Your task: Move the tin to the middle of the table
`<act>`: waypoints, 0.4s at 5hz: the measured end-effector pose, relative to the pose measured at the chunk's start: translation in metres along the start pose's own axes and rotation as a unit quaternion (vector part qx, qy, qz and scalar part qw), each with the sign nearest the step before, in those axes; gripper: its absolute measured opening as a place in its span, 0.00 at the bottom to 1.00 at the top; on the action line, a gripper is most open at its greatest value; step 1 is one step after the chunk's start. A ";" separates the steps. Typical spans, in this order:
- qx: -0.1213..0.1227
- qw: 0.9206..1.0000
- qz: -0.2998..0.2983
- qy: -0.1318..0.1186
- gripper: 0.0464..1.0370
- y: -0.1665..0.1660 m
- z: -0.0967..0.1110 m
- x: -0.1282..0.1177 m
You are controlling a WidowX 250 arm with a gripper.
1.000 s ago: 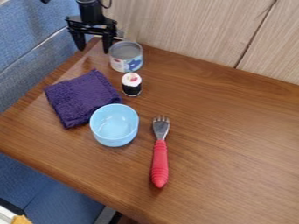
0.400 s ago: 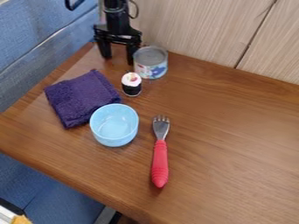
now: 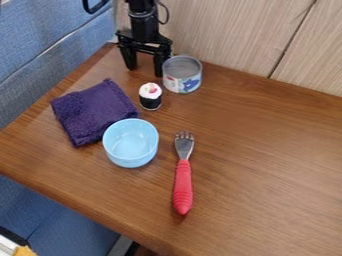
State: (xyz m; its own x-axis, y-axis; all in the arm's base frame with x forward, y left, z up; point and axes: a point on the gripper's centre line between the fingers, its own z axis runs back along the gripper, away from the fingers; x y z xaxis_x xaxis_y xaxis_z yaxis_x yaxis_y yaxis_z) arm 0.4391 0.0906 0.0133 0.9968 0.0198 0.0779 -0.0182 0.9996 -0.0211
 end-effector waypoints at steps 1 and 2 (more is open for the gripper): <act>-0.013 0.999 -0.032 -0.001 0.96 -0.025 0.002 0.000; -0.024 0.998 -0.059 -0.001 0.96 -0.046 0.002 -0.002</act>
State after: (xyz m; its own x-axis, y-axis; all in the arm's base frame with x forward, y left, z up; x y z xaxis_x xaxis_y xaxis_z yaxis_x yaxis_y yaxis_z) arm 0.4378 0.0451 0.0161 0.9916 -0.0976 0.0845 0.1027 0.9930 -0.0589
